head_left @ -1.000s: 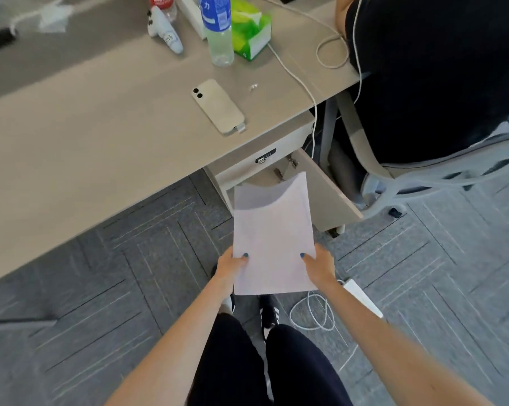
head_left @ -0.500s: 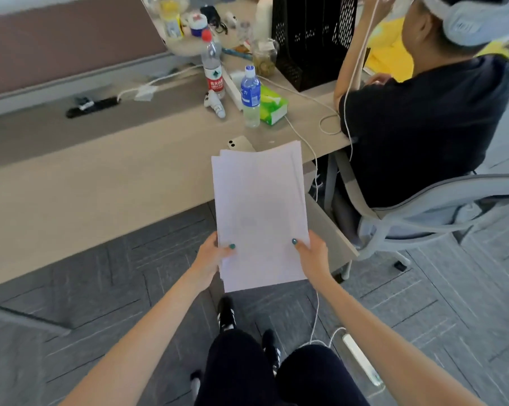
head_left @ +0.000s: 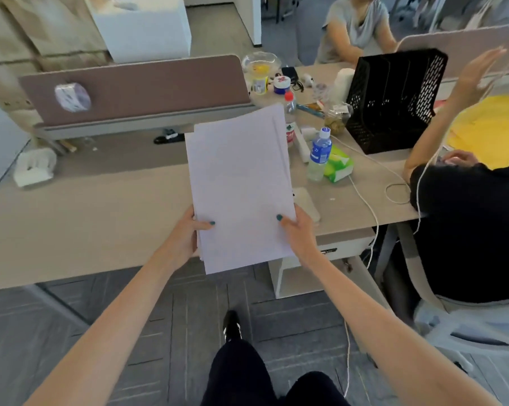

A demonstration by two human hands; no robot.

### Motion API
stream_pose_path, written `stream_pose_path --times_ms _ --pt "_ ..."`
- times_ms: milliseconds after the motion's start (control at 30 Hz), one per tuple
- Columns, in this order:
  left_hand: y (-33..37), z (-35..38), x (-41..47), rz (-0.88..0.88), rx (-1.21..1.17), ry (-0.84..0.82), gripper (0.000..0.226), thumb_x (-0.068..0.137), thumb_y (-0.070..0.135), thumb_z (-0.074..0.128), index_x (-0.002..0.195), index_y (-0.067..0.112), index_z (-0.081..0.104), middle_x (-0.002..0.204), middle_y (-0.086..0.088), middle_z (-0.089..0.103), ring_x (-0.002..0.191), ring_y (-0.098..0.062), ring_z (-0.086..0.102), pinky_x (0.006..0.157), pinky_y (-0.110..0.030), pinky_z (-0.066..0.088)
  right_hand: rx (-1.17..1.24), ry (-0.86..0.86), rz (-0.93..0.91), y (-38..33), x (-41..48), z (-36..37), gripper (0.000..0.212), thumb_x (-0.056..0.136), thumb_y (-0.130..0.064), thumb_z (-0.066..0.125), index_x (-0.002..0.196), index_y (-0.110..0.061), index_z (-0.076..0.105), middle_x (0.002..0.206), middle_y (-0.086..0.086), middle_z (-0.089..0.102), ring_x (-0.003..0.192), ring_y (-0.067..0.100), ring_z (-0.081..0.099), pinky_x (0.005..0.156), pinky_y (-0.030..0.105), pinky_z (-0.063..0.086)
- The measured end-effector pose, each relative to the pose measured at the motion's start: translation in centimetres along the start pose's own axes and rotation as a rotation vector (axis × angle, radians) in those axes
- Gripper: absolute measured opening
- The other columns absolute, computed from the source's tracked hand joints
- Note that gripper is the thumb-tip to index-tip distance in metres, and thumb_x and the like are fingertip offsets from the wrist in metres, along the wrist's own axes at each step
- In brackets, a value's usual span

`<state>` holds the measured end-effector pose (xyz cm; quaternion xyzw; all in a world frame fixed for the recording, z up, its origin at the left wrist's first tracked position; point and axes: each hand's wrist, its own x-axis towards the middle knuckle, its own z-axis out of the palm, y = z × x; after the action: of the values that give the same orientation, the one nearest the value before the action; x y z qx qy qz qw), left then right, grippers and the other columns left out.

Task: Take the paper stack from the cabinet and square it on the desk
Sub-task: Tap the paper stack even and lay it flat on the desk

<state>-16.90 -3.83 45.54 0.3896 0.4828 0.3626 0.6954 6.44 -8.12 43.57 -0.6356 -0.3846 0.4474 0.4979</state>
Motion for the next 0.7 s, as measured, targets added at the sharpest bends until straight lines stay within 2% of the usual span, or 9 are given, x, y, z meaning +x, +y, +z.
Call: stream_pose_path --times_ms 100,233,333,367,433,500,600,633,700 --pt "2.0 -2.5 2.9 0.019 -0.019 0.022 0.06 0.084 -0.001 0.057 0.139 0.017 0.045 0.134 -0.004 0.061 0.119 -0.027 0.06 0.09 -0.042 0.052 -0.01 -0.032 -0.002 -0.9 4.0 3.2 0.034 0.09 -0.005 0.053 0.124 -0.009 0.057 0.113 0.009 0.066 0.101 0.027 0.062 0.089 0.039 0.051" --pt "4.6 -6.1 8.1 0.001 -0.047 0.026 0.037 0.093 0.008 0.052 0.129 0.017 0.056 0.121 0.0 0.069 0.106 -0.022 0.069 0.078 -0.035 0.059 -0.014 -0.115 0.015 -1.9 9.5 7.1 0.031 0.09 -0.008 0.05 0.118 -0.015 0.061 0.11 0.005 0.07 0.098 0.025 0.067 0.078 0.026 0.056" --pt "7.2 -9.2 12.9 -0.019 0.002 -0.005 0.048 0.087 0.012 0.058 0.135 0.011 0.054 0.129 -0.007 0.065 0.116 -0.028 0.065 0.08 -0.034 0.059 0.0 -0.158 0.03 -2.6 13.6 9.9 0.024 0.087 -0.007 0.05 0.105 -0.013 0.065 0.108 0.014 0.071 0.096 0.028 0.068 0.084 0.043 0.056" --pt "8.1 -10.2 14.4 -0.03 0.013 -0.004 0.051 0.084 0.011 0.06 0.135 0.011 0.054 0.129 -0.007 0.066 0.117 -0.029 0.064 0.079 -0.034 0.059 0.007 -0.159 0.038 -2.7 15.2 10.9 0.022 0.087 -0.007 0.051 0.102 -0.012 0.065 0.106 0.015 0.071 0.091 0.025 0.067 0.082 0.044 0.056" --pt "10.0 -12.1 17.5 -0.049 0.036 -0.007 0.054 0.08 0.01 0.061 0.134 0.012 0.055 0.127 -0.006 0.067 0.116 -0.028 0.064 0.078 -0.032 0.059 0.001 -0.154 0.059 -3.3 18.2 12.7 0.017 0.085 -0.01 0.054 0.095 -0.013 0.067 0.098 0.013 0.072 0.084 0.02 0.064 0.077 0.04 0.053" --pt "11.4 -13.8 20.5 -0.057 0.065 -0.02 0.055 0.078 0.009 0.064 0.132 0.014 0.056 0.122 -0.002 0.07 0.112 -0.024 0.067 0.078 -0.031 0.059 -0.005 -0.15 0.082 -3.7 21.2 14.3 0.015 0.083 -0.012 0.057 0.092 -0.013 0.068 0.095 0.015 0.072 0.082 0.02 0.064 0.078 0.041 0.053" --pt "12.8 -15.9 24.2 -0.059 0.133 0.027 0.052 0.079 0.006 0.067 0.129 0.014 0.058 0.114 0.005 0.072 0.112 -0.021 0.066 0.081 -0.032 0.057 -0.042 -0.135 0.112 -4.1 24.8 16.3 0.011 0.083 -0.005 0.061 0.091 -0.001 0.066 0.076 0.013 0.064 0.07 0.017 0.059 0.068 0.035 0.049" --pt "13.1 -16.4 25.2 -0.053 0.154 0.039 0.048 0.081 0.005 0.067 0.127 0.015 0.059 0.113 0.007 0.072 0.111 -0.02 0.066 0.082 -0.032 0.056 -0.063 -0.128 0.114 -4.2 25.8 16.9 0.011 0.081 -0.002 0.062 0.091 0.002 0.065 0.072 0.014 0.06 0.067 0.015 0.056 0.065 0.031 0.047" --pt "13.4 -17.1 26.6 -0.028 0.191 0.047 0.042 0.079 0.008 0.067 0.118 0.022 0.063 0.108 0.011 0.074 0.104 -0.013 0.069 0.08 -0.03 0.057 -0.084 -0.125 0.119 -4.0 27.6 17.9 0.014 0.075 0.002 0.066 0.089 0.001 0.065 0.075 0.027 0.058 0.071 0.016 0.053 0.067 0.032 0.044"
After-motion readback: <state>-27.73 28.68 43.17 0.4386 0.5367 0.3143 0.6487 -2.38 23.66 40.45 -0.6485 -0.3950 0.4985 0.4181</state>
